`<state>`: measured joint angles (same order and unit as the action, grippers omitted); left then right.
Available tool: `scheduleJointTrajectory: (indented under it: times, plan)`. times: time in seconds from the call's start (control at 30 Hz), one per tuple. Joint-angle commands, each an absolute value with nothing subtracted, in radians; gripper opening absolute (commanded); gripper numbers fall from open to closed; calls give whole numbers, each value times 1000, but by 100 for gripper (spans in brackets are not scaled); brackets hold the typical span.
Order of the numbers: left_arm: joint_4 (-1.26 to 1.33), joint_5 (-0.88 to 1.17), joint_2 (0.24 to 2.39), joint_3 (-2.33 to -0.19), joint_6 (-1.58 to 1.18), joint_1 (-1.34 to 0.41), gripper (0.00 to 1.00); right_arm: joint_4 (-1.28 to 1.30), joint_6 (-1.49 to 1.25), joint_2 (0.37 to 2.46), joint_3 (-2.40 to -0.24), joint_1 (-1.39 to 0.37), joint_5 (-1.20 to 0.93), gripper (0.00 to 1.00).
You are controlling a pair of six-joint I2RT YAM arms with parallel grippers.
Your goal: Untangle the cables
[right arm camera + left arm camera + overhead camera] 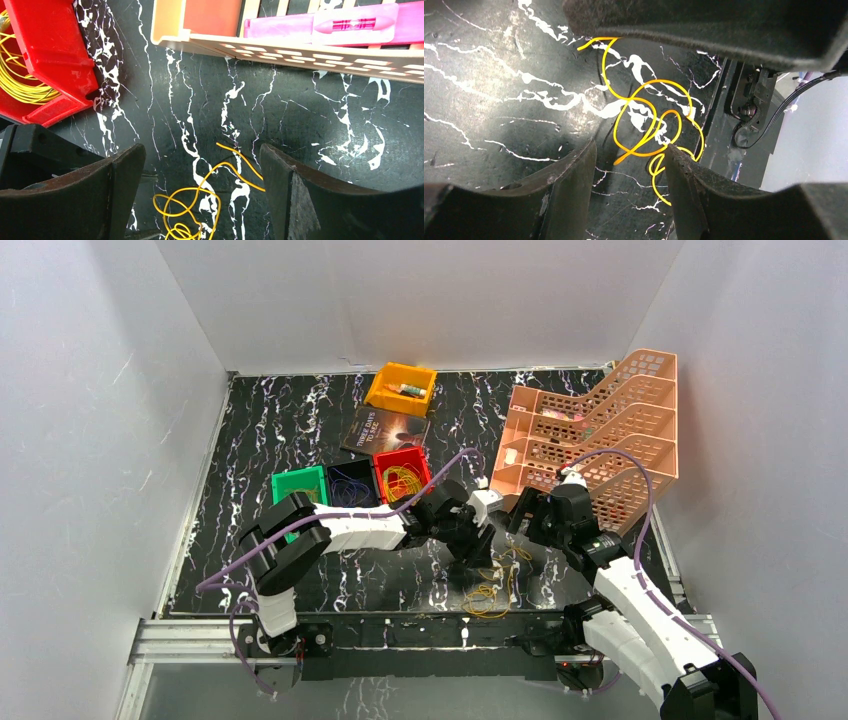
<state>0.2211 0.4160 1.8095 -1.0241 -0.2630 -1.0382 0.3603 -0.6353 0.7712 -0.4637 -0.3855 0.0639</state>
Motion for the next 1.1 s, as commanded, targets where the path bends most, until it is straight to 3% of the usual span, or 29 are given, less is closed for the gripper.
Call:
scheduleJointTrajectory:
  times: [0.0, 0.23, 0.33, 0.5, 1.07]
  plan:
    - [257, 448, 1835, -1073, -247, -1045, 51, 331, -626, 755, -465, -379, 46, 92]
    - [264, 446, 1882, -1095, -256, -1045, 30, 324, -622, 751, -461, -380, 30, 93]
    - [253, 386, 1854, -1091, -272, -1045, 12, 311, -619, 750, -459, -380, 24, 93]
    - [228, 357, 1810, -1095, -284, -1046, 0, 286, -616, 730, -453, -379, 5, 93]
    - [12, 183, 1605, -1107, -257, -1057, 0, 199, -622, 446, -387, -380, 24, 94]
